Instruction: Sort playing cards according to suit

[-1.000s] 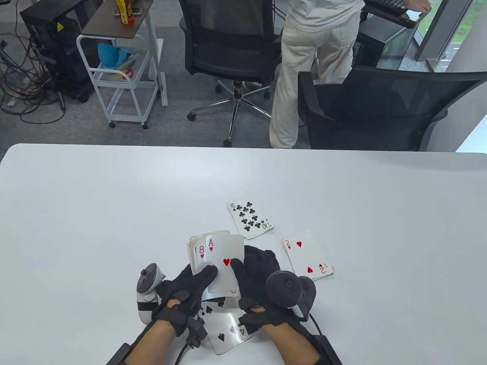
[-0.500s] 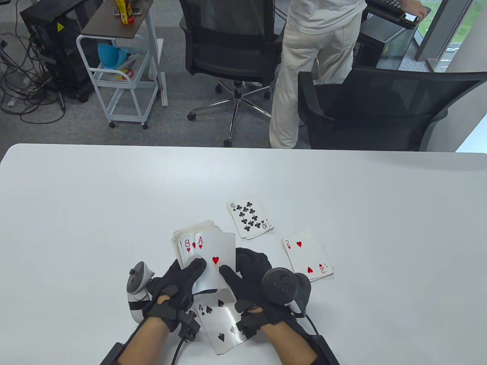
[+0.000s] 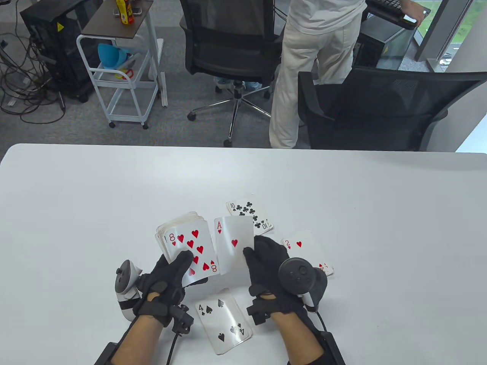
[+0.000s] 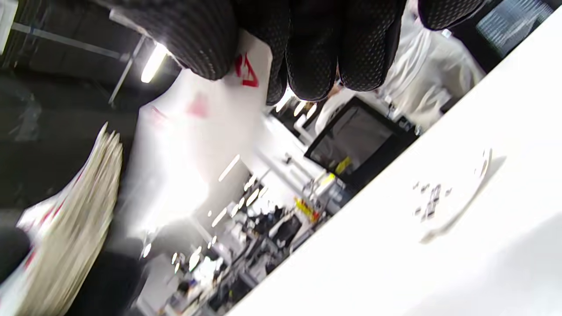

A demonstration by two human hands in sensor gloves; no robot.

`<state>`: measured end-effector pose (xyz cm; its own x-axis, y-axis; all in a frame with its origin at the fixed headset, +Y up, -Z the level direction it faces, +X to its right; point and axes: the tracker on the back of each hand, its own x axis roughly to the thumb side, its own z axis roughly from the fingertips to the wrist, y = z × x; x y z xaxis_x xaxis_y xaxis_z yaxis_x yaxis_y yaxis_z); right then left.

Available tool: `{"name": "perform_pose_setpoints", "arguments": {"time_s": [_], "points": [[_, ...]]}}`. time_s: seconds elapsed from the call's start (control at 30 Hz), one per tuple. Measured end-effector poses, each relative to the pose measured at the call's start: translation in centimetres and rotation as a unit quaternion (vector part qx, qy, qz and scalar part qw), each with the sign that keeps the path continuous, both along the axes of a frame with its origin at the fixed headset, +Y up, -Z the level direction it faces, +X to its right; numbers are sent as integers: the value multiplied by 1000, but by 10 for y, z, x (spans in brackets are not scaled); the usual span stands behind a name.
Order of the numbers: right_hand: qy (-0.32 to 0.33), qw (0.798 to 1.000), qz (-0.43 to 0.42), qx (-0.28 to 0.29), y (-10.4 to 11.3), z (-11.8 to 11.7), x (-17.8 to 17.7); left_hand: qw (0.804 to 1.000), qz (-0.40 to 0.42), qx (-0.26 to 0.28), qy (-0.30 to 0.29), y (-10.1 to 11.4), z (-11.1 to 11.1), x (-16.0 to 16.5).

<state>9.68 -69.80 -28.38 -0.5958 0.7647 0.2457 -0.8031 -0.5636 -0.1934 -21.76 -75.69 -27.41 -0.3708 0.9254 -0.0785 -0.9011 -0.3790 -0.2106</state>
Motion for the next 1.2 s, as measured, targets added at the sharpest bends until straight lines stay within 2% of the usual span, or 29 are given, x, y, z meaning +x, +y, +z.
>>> {"name": "perform_pose_setpoints", "arguments": {"time_s": [0.17, 0.33, 0.37, 0.47, 0.57, 0.73, 0.8, 0.87, 1.07, 1.2], "points": [[-95, 995, 20, -5, 9, -4, 63, 1000, -2, -4, -5, -1, 0, 3], [-175, 983, 53, -2, 14, -3, 105, 1000, -14, -11, -19, -5, 0, 13], [-182, 981, 65, -13, 14, -3, 112, 1000, -17, -12, -20, -6, 0, 14], [-169, 976, 95, -96, 8, -7, 127, 999, -19, -17, -25, -8, 0, 18], [-155, 976, 83, -130, -2, -12, 131, 999, -19, -23, -28, -10, 1, 21], [-135, 964, 106, -203, -20, -23, 125, 999, -21, -27, -31, -11, 2, 22], [-142, 954, 119, -235, -28, -26, 124, 999, -23, -28, -31, -11, 3, 22], [-163, 932, 179, -271, -38, -32, 122, 999, -22, -28, -30, -10, 3, 22], [-214, 891, 287, -278, -51, -41, 114, 998, -29, -30, -40, -12, 4, 27], [-219, 887, 306, -270, -51, -41, 108, 998, -33, -32, -50, -14, 4, 30]]}}
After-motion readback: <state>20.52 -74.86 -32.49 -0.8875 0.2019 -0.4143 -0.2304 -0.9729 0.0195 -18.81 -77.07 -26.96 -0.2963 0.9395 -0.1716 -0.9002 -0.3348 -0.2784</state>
